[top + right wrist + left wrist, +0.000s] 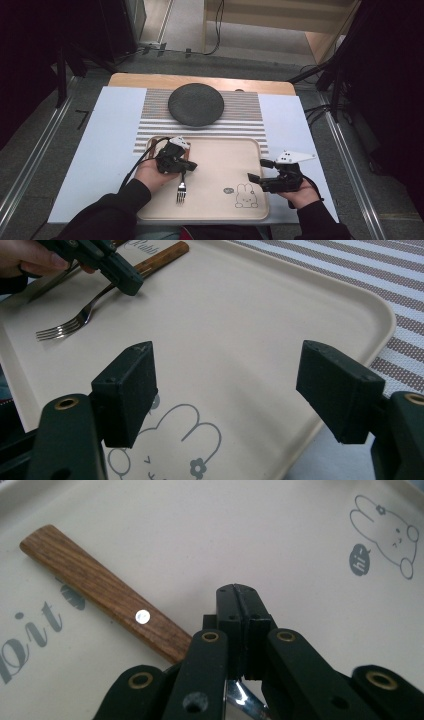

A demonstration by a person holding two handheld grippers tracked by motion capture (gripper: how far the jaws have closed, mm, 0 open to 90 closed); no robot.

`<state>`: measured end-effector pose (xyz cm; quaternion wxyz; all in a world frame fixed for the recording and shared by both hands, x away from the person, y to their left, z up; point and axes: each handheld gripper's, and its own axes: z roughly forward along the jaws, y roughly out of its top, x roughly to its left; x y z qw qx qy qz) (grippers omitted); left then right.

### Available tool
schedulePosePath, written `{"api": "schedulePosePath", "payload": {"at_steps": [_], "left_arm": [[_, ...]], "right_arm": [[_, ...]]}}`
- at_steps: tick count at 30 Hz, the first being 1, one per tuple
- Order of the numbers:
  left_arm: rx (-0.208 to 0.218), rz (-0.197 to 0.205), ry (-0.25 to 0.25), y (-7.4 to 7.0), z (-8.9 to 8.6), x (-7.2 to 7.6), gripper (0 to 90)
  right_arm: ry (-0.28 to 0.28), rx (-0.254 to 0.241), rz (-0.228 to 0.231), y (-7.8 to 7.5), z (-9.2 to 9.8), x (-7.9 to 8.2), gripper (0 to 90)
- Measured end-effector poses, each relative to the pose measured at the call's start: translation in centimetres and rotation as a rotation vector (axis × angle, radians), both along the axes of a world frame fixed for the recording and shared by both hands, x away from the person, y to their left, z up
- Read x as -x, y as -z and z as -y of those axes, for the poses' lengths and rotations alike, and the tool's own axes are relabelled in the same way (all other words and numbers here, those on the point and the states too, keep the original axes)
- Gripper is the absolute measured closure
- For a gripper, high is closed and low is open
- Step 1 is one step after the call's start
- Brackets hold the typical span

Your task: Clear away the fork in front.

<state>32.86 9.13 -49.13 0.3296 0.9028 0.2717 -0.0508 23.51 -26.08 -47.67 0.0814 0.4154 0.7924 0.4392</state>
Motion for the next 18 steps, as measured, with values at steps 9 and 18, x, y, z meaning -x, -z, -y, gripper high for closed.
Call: {"api": "schedulePosePath", "payload": {"at_steps": [9, 18], "left_arm": [[-0.017, -0.023, -0.026, 0.1, -1.1, -0.2, 90.0], [-0.024, -0.043, -0.072, -0.1, -2.8, -0.5, 89.2]], "right_arm": [[-0.006, -0.007, 0.000, 0.0, -0.1, -0.2, 22.5], [-0.022, -0.013, -0.001, 0.0, -0.4, -0.6, 22.5]]}}
